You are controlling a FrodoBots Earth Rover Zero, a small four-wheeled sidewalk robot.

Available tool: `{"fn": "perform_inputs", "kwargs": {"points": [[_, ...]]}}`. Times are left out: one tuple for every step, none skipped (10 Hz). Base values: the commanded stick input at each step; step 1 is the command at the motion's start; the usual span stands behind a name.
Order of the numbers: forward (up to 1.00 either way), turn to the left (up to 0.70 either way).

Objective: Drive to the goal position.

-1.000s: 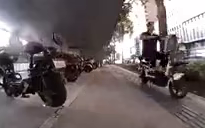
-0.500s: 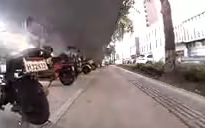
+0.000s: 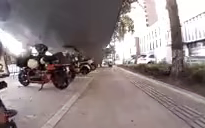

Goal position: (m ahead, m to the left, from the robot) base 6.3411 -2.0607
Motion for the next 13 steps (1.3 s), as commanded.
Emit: {"fn": "perform_inputs", "kwargs": {"points": [[0.70,0.00],[0.70,0.00],[0.70,0.00],[0.70,0.00],[0.70,0.00],[0.70,0.00],[0.70,0.00],[0.70,0.00],[0.70,0.00],[0.70,0.00],[0.70,0.00],[0.70,0.00],[0.70,0.00]]}}
